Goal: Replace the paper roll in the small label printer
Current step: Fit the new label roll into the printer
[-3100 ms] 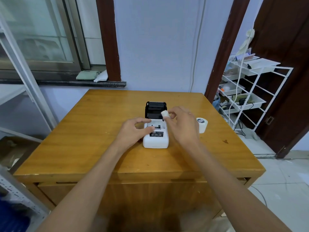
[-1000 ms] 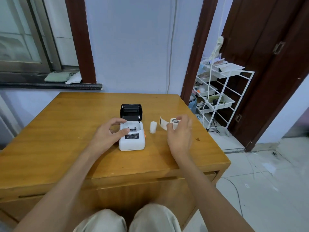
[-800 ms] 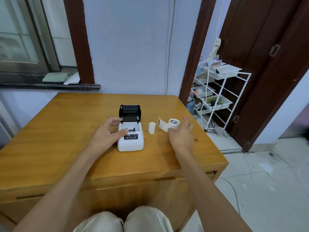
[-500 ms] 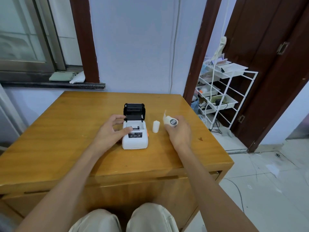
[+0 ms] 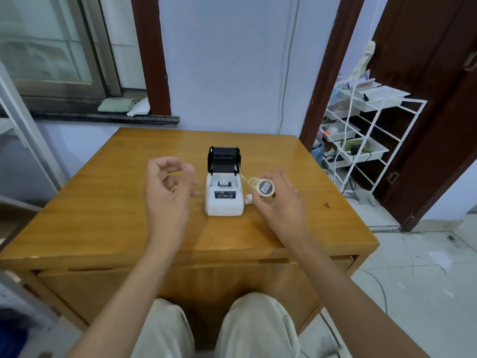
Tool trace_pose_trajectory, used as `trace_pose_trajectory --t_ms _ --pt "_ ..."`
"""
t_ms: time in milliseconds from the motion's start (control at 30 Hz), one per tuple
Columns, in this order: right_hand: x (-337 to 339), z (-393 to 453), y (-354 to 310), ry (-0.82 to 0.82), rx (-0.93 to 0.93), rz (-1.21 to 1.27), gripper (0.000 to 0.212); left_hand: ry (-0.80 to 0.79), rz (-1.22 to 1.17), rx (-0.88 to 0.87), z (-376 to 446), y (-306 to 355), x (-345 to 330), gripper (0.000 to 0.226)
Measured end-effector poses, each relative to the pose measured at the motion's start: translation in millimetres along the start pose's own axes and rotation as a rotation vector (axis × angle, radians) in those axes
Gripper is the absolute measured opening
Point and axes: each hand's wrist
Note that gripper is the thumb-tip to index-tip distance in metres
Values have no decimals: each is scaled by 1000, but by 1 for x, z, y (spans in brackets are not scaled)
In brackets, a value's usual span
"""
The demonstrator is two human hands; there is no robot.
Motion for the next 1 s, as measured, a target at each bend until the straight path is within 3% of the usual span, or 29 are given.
trace_pose_trajectory --t_ms 267,500,600,667,800,900,933,1000 --pt "7 -19 -52 -14 59 229 32 -313 -42 421 -46 31 -30 71" --pt "3 -32 -85 -51 -52 365 37 -190 -114 469 -51 33 -23 55" --pt "14 -34 -83 -216 -75 440 58 -296 -53 515 -39 37 -5 62" --pt "25 -34 -79 -360 -15 340 81 -418 -30 559 -25 41 7 70" --pt "55 -23 -72 -629 81 349 108 -796 87 629 -3 56 26 85" --pt "66 -6 -72 -659 46 445 99 -1037 204 643 8 69 27 89" --pt "66 0 -73 -635 50 474 88 -1092 227 639 10 72 27 90" --pt "62 9 -75 -554 83 523 44 -1160 250 634 15 73 25 89"
Point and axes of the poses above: each hand's wrist, its own z-axis towards the middle knuckle, its own x-axis out of the back of the hand, y = z × x, and after that the axes turned 8 degrees about -y, right-handed
